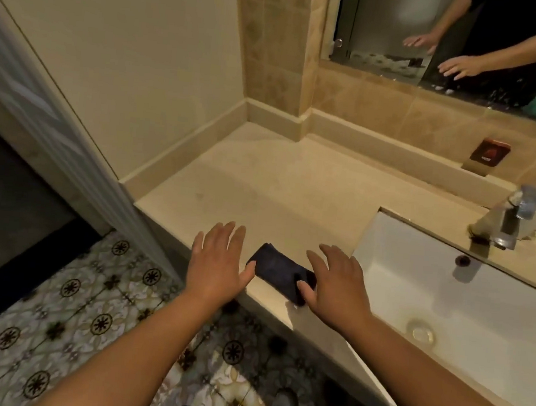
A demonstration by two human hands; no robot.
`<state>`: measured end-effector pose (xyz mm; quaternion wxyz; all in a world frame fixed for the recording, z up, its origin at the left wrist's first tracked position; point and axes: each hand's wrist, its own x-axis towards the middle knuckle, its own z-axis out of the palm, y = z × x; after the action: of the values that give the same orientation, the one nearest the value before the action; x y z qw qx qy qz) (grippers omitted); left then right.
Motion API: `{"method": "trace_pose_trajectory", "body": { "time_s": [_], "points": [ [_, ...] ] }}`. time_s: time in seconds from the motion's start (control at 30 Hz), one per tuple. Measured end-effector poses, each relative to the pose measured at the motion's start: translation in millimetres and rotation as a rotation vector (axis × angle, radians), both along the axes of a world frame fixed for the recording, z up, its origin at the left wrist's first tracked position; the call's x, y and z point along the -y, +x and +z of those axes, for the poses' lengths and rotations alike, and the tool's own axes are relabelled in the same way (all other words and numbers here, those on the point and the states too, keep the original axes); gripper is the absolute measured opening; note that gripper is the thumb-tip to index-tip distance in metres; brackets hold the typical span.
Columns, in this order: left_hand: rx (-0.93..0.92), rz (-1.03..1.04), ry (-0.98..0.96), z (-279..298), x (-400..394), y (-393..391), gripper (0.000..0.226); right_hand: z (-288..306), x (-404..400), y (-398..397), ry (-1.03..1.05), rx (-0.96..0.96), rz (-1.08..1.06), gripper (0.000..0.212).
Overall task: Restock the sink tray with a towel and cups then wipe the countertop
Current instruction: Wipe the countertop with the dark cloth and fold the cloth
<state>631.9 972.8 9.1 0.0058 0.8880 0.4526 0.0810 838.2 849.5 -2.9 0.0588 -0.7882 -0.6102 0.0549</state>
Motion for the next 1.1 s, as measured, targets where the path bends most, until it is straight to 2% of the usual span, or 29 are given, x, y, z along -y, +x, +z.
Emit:
{"method": "trace_pose_trajectory", "body": {
  "time_s": [0.17, 0.37, 0.57, 0.73, 0.9, 0.93, 0.97, 1.03, 1.1],
  "points": [
    [-0.034, 0.101, -0.023, -18.5, -62.3, 2.8, 0.074, -14.2, -48.5, -3.7, -0.075, -0.023, 0.082, 0.063],
    [0.002, 0.306, -0.121, -58.5, -146.3, 3.7, 0.074, -47.2, -79.1, -25.0, -0.064, -0.055, 0.178, 0.065],
    [-0.071, 0.365, -0.207, -99.7, -226.2, 2.1, 0.072, -79.9, -87.0, -36.2, -0.022, -0.006, 0.247, 0.060],
    [-0.002, 0.488, -0.311, -120.2, -255.8, 6.6, 0.075, -91.3, -79.2, -37.1, 0.002, 0.030, 0.213, 0.056],
    [-0.049, 0.508, -0.362, -131.5, -262.7, 7.8, 0.081, -91.9, -73.0, -37.3, 0.057, 0.027, 0.250, 0.045],
    [-0.058, 0.509, -0.369, -131.2, -262.8, 7.5, 0.081, -89.4, -74.4, -36.1, 0.082, -0.009, 0.256, 0.044],
    [-0.064, 0.507, -0.372, -130.8, -262.9, 7.6, 0.081, -85.1, -76.5, -35.0, 0.107, -0.133, 0.227, 0.044],
    [-0.074, 0.505, -0.381, -128.9, -263.2, 8.6, 0.080, -65.7, -84.1, -31.4, 0.118, -0.536, 0.020, 0.039],
    [-0.081, 0.503, -0.385, -127.0, -262.0, 8.9, 0.080, -45.0, -94.4, -22.8, 0.104, -0.985, -0.281, 0.031]
  ]
}}
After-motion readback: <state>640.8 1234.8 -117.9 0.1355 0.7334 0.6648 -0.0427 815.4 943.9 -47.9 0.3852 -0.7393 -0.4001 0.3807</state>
